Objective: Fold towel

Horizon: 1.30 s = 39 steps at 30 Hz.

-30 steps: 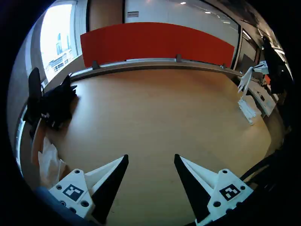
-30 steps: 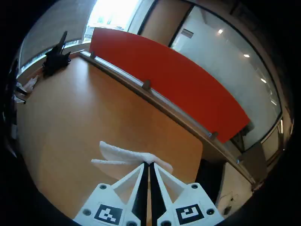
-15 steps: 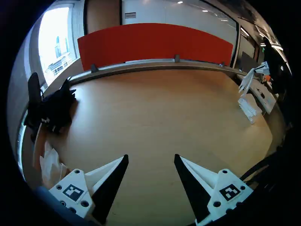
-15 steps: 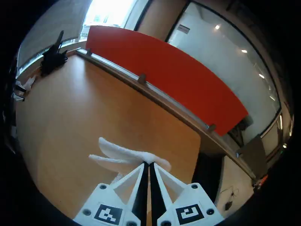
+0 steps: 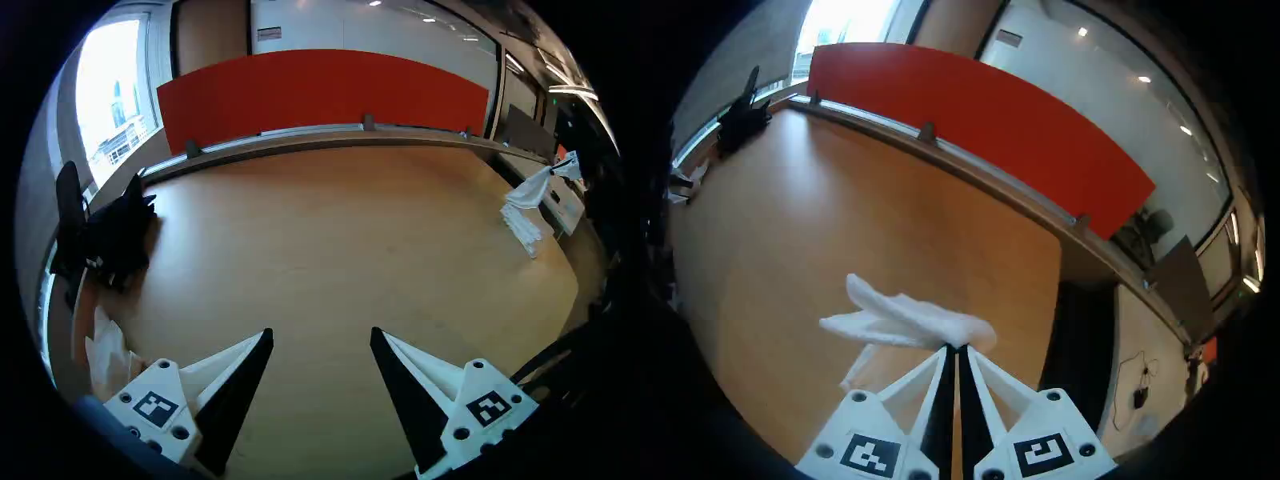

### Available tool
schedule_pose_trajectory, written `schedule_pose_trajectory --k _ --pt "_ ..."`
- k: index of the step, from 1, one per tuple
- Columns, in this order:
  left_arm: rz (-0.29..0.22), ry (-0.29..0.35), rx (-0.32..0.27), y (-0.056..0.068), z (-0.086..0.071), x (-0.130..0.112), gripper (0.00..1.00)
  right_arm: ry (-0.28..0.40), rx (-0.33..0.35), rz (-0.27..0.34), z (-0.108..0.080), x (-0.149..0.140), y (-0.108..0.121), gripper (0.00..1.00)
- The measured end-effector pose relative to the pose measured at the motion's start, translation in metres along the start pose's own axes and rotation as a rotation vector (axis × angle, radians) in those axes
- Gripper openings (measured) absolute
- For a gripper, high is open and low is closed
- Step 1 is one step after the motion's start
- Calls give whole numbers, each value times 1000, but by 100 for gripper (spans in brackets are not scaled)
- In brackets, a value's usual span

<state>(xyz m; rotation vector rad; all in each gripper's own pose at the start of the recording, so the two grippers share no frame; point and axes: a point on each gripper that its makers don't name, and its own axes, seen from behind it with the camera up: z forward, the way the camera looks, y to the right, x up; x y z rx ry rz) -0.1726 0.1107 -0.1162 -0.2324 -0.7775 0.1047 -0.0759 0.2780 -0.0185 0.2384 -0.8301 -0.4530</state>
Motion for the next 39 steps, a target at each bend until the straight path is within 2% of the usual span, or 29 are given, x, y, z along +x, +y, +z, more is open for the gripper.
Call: schedule_pose_trajectory --k 12,23,29,39 --pt "11 -7 0 1 -3 -3 90 -89 2 95 1 -66 -6 4" --pt "18 -19 7 -2 -5 -9 90 -177 3 146 11 -114 -16 4" --pt "22 -23 12 -4 -5 -9 90 -203 -3 192 19 -129 -18 4" --pt "26 -34 20 -5 -6 -12 90 -249 -17 226 30 -146 -20 4"
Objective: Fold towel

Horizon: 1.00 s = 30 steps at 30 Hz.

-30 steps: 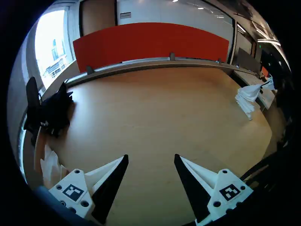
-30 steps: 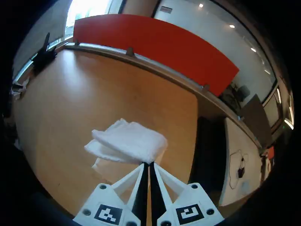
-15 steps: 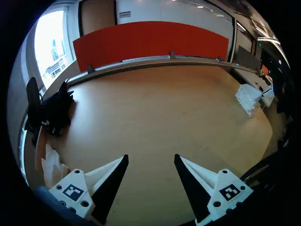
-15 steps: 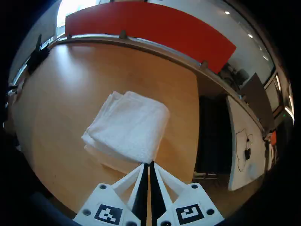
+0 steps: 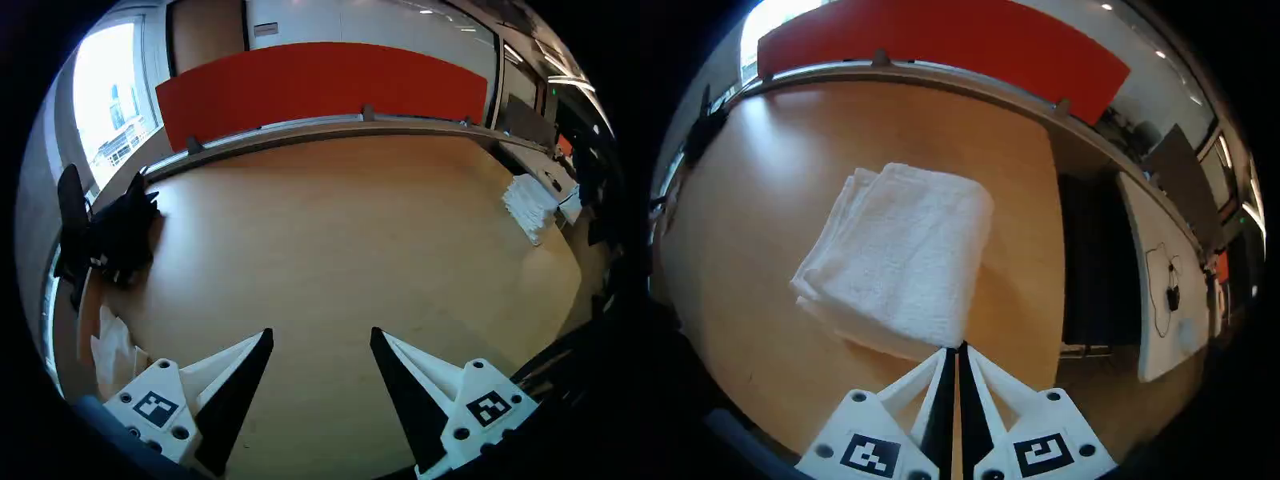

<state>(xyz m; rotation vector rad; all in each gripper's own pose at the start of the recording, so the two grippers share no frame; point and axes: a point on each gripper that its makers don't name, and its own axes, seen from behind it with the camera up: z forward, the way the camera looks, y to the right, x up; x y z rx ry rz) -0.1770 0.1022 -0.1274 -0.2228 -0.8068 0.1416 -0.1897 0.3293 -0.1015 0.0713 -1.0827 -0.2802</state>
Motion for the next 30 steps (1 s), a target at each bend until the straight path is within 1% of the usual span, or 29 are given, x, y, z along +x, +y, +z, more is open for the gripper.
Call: schedule_pose_trajectory --k 6,18,24,30 --pt "-1 -4 5 -1 -1 -2 90 -20 -5 20 8 -6 -1 4" --pt "-3 -10 11 -3 -1 -4 90 -55 -8 44 18 -17 0 4" --pt "-3 -11 14 -4 0 -3 90 -58 -8 47 20 -19 -2 4" --pt "-7 -10 16 -4 1 -2 90 -47 -8 42 19 -17 -4 4"
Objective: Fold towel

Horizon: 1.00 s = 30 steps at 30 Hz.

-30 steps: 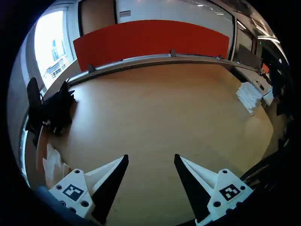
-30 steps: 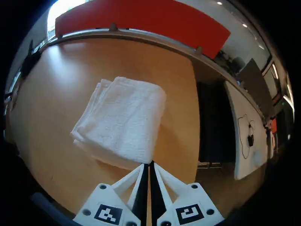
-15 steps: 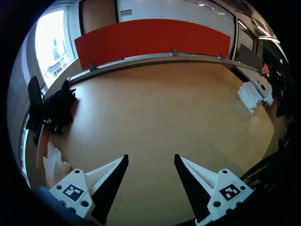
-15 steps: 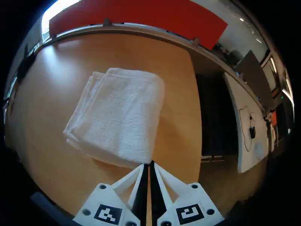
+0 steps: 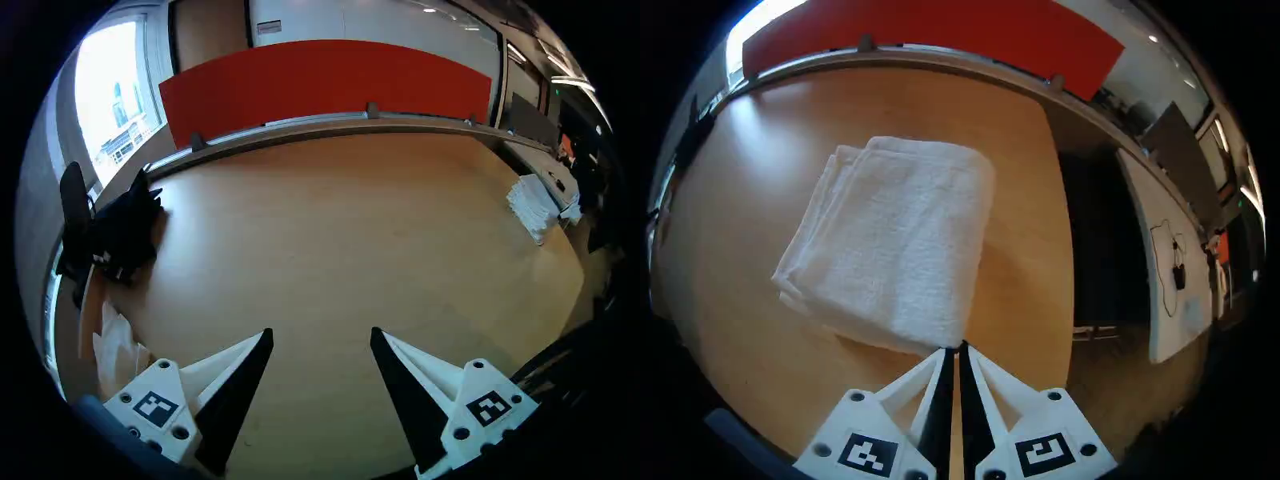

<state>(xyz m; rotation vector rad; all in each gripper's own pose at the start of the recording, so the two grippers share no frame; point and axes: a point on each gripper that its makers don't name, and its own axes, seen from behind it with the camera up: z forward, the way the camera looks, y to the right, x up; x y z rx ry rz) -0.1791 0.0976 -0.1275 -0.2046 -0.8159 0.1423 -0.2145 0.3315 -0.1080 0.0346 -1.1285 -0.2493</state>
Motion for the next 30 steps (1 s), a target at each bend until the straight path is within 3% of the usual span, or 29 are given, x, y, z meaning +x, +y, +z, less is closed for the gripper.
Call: schedule_pose_trajectory --k 3,7,11,13,15,17,30 --pt "-1 1 0 0 1 1 90 8 -1 -5 -2 0 -1 6" --pt "-3 3 -2 2 2 1 90 21 -4 -13 -6 2 -1 23" --pt "-7 4 -5 3 3 1 90 39 -24 -27 -9 4 1 68" --pt "-9 6 -8 4 3 1 90 44 -26 -35 -11 5 1 71" --pt "-10 7 -10 5 4 2 90 48 -24 -41 -12 5 0 88" --pt "-11 10 -11 6 4 2 90 50 -18 -42 -13 6 -3 99" --pt "-19 23 -11 3 3 6 90 73 -9 1 -17 14 -11 99"
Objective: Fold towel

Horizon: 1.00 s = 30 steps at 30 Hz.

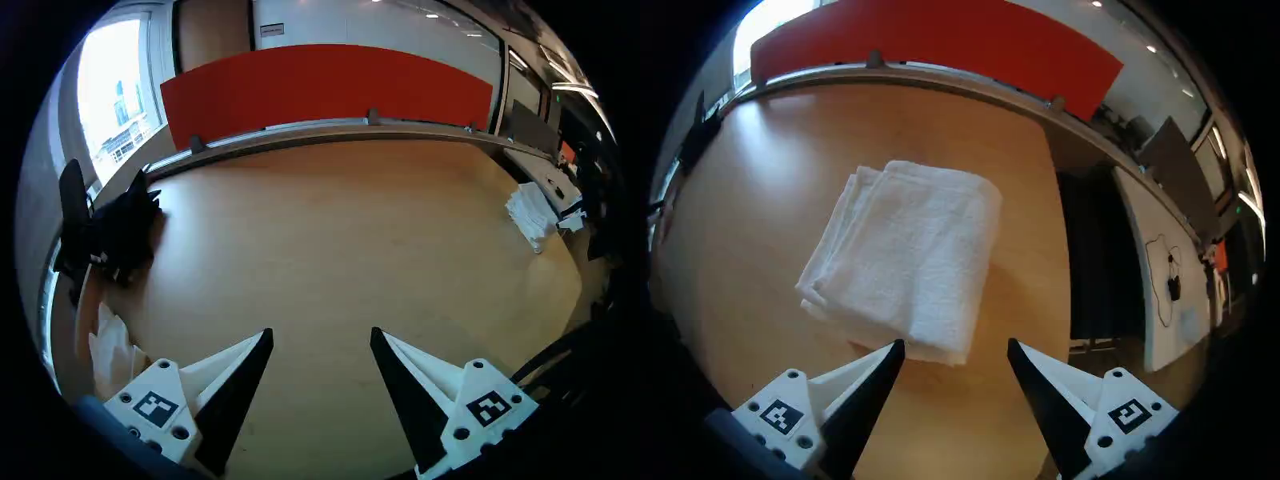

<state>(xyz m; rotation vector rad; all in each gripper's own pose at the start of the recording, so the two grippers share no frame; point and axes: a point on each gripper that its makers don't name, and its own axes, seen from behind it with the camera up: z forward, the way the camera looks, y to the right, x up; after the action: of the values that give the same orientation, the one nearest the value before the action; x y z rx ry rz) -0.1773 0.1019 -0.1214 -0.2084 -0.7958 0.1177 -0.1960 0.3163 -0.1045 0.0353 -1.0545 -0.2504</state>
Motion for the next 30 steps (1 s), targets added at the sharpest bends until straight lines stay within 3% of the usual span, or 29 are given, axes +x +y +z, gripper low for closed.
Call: schedule_pose_trajectory --k 5,14,23,30 --pt "-1 1 -2 0 0 1 90 21 4 57 -2 3 -5 100" --pt "-1 9 -5 -2 -1 4 90 62 32 214 -4 7 -19 100" --pt "-4 20 -3 -5 -1 8 90 100 17 239 -12 15 -21 99" --pt "-24 45 3 -11 -4 18 90 217 -16 287 -29 44 -21 99"
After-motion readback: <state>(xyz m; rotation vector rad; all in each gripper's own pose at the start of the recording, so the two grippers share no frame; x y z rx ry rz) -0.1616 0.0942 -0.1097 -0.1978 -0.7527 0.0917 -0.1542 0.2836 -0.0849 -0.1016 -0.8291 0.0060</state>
